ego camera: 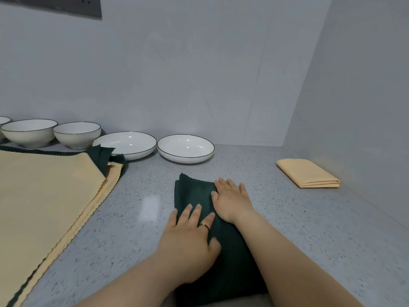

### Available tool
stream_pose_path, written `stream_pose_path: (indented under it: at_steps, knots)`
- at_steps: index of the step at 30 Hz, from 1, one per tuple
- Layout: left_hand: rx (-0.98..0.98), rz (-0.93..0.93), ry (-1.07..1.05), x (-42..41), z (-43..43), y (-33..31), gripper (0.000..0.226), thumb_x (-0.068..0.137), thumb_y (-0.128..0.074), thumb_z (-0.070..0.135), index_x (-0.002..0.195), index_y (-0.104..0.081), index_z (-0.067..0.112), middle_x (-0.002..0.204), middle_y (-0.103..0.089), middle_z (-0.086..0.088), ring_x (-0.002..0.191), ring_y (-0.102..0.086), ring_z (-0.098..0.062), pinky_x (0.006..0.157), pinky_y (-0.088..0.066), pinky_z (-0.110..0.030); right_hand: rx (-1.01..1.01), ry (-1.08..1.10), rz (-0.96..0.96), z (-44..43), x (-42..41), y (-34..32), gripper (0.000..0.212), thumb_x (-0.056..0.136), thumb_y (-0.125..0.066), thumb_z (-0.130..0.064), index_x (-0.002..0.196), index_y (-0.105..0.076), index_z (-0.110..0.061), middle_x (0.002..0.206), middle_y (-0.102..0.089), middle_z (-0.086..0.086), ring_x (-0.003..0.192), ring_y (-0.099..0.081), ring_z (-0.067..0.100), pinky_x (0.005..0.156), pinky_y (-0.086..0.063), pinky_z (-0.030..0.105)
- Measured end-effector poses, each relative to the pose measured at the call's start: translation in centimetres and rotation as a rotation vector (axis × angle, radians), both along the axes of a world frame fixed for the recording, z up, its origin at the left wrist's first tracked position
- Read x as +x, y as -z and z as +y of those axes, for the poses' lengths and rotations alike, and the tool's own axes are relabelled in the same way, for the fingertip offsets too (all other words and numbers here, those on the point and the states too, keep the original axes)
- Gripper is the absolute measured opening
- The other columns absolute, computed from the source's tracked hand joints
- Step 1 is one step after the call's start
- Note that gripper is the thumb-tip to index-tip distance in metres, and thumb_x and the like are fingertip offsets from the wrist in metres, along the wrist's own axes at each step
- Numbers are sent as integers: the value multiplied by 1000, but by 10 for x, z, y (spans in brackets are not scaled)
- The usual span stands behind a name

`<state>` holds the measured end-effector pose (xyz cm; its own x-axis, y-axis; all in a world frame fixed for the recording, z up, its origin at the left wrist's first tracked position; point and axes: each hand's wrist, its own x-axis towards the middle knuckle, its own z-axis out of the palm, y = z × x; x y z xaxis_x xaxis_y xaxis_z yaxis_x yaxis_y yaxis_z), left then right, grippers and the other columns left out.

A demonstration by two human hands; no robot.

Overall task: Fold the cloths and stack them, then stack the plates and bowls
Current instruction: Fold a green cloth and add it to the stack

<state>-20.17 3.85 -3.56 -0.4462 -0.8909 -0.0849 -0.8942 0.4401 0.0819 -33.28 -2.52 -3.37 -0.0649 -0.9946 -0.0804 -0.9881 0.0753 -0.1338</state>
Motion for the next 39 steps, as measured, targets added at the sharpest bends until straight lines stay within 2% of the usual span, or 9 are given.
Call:
stream_pose_path:
  at_steps: [9,19,24,28,30,33,34,36,39]
  knots:
    - [36,78,-229,8,-86,-2,56,97,-16,33,149,-2,17,158,3,-1,145,7,-14,116,10,-39,1,14,-10,-3,-1,2,51,100,-13,-29,149,-2,-15,158,1,-1,145,4,15,116,10,41]
    - [-72,-59,-197,14,-58,-6,54,98,-12,36,149,-5,19,158,4,-3,145,11,-18,114,15,-43,24,84,16,25,14,-4,52,100,-10,-31,149,-1,-14,158,2,0,145,2,21,116,3,42]
    - [-59,16,-172,36,-14,-6,54,99,-16,38,149,-5,22,158,4,-2,145,10,-16,114,14,-42,31,109,44,71,33,-5,54,100,-10,-32,148,4,-12,157,9,5,144,11,24,115,8,44]
    - [-279,112,-19,56,25,-8,56,97,-28,40,148,-14,23,157,1,2,145,3,-13,115,12,-33,-187,31,8,105,41,-7,59,99,-26,-29,148,2,-15,156,13,9,144,12,25,116,8,39]
    - [-309,236,131,66,44,-13,61,88,-27,50,142,-35,22,153,-19,4,143,-14,-13,110,5,-20,-312,-75,-103,123,39,-11,56,96,-38,-23,146,-15,-16,157,0,5,144,0,21,116,0,30]
    - [-156,297,262,85,85,-23,91,63,-9,71,130,-52,29,142,-41,14,133,-29,-1,99,-2,-7,-373,-247,-221,165,33,-14,33,92,-45,-22,123,-50,-11,136,-43,1,129,-35,16,103,-24,17]
    - [-98,285,276,90,98,-24,97,59,-9,82,132,-49,32,142,-38,19,130,-25,7,98,-2,-4,-346,-302,-246,181,30,-13,35,91,-44,-32,117,-55,-11,127,-52,0,121,-44,15,97,-30,16]
    - [16,249,271,99,117,-21,109,46,-5,86,139,-34,37,139,-21,31,121,-11,16,97,0,-1,-244,-375,-300,208,24,-12,71,78,-33,-71,119,-57,-17,126,-55,-10,118,-45,3,95,-30,8]
    - [131,186,287,107,135,-15,116,38,-17,82,145,-7,39,131,12,36,121,14,18,90,14,4,1,-439,-253,233,8,-7,113,46,-17,-89,142,-27,-31,136,-9,-36,127,-2,-22,95,3,-10]
